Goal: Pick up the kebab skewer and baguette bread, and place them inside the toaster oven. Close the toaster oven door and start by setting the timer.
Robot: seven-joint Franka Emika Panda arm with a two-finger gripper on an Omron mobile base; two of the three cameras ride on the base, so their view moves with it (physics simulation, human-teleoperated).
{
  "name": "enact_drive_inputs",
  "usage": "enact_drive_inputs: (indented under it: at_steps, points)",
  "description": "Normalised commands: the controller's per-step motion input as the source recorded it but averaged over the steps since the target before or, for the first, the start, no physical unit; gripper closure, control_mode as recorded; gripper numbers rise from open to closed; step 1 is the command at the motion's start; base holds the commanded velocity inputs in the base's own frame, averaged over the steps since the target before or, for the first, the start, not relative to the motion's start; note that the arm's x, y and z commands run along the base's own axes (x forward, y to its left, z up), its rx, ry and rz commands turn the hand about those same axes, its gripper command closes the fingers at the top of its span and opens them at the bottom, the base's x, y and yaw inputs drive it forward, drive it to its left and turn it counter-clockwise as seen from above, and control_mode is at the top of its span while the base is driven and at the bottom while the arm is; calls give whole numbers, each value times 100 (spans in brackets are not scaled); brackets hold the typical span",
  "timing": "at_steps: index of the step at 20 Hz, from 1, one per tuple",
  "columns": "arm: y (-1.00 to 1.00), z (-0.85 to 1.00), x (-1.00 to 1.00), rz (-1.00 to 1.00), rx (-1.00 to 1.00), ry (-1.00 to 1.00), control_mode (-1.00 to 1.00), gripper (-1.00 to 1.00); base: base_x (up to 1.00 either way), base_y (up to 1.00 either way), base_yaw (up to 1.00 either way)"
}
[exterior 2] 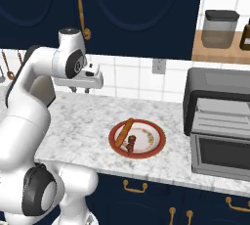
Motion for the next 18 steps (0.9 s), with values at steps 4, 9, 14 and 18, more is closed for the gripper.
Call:
enact_drive_inputs:
  at_steps: [4,9,14,18]
  points:
    - [0,0,0,0,0,0,100,-100,0,0,0]
    - [0,0,0,0,0,0,100,-100,0,0,0]
    - [0,0,0,0,0,0,100,-100,1,-65,0]
    - [0,0,0,0,0,0,100,-100,0,-74,0]
